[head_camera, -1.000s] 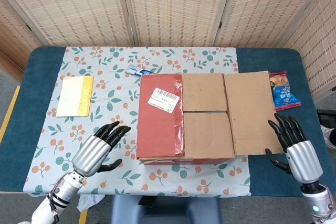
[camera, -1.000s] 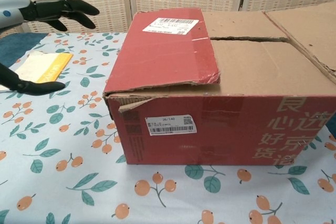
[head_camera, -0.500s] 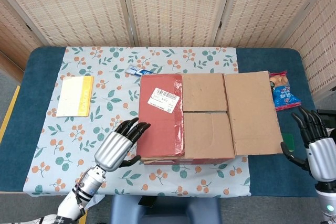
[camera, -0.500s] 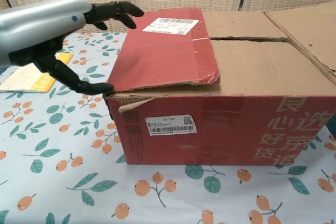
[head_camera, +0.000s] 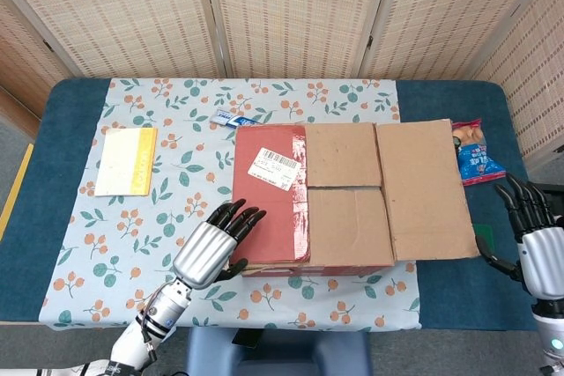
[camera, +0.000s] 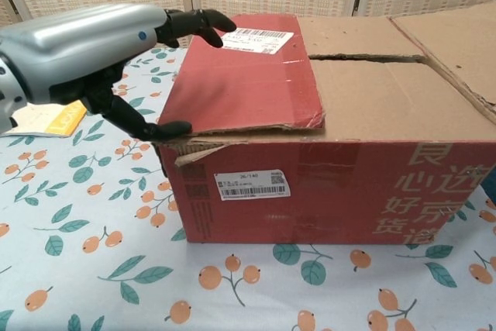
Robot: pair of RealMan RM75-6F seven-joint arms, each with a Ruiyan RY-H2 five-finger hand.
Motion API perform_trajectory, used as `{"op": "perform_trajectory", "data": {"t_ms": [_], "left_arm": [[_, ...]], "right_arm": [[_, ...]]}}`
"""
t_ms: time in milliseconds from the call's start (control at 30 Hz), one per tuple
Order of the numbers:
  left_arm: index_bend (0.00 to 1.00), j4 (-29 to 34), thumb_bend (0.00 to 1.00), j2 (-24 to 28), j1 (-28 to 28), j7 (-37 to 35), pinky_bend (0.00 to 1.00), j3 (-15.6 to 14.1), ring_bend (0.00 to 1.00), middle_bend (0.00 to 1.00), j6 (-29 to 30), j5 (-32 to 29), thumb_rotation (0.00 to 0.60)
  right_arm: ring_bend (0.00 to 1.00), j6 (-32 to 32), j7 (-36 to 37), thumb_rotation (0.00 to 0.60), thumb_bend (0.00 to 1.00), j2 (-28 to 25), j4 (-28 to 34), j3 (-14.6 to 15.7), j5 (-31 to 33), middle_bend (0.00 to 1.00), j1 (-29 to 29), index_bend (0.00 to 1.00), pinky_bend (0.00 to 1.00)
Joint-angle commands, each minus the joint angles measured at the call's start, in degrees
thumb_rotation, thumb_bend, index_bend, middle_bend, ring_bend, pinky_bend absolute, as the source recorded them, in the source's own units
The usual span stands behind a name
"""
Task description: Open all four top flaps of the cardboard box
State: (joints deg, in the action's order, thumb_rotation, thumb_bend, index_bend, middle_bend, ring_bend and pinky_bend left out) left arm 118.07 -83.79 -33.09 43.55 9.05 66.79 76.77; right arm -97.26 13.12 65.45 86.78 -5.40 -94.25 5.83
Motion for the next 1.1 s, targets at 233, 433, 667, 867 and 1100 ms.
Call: {"op": "perform_trajectory", "data": {"t_ms": [233,433,667,867,1100], "left_arm": [[0.00,1.28,0.29,-1.19,-0.58,4.34,0.18,-1.42,0.07,0.15,1.85,0.46,0.600],[0.00,1.55,0.29,-3.17,-1.75,7.70,0.18,-1.30,0.07,0.15,2.05,-0.92,0.600],[0.00,1.14,0.29,-4.81,-2.74,9.55,0.18,-1.24,0.07,0.15,2.48,-2.05,0.600],[0.00,0.12,0.29,-5.85,-3.60,10.08,0.18,-0.87,0.06,0.15,2.87,-2.42,0.600],[0.00,-0.49,0.29,-6.15,-4.09,9.44,0.18,-0.40,0.06,0.15,3.56,-2.70,0.600]], "right_arm": [[0.00,0.95,-1.07,0.600,0.41,0.44,0.07,-0.06,0.07,0.00,0.30,0.00,0.00],[0.00,0.78,-0.20,0.600,0.41,0.06,0.14,-0.36,0.58,0.00,0.04,0.00,0.00],[0.00,0.96,-0.30,0.600,0.41,-0.03,0.17,-0.17,0.23,0.00,-0.02,0.00,0.00],[0.00,1.36,-0.53,0.600,0.41,-0.05,0.29,-0.27,0.49,0.00,0.04,0.00,0.00],[0.00,1.50,-0.40,0.600,0.41,-0.15,0.28,-0.27,0.47,0.00,0.02,0.00,0.00]]}}
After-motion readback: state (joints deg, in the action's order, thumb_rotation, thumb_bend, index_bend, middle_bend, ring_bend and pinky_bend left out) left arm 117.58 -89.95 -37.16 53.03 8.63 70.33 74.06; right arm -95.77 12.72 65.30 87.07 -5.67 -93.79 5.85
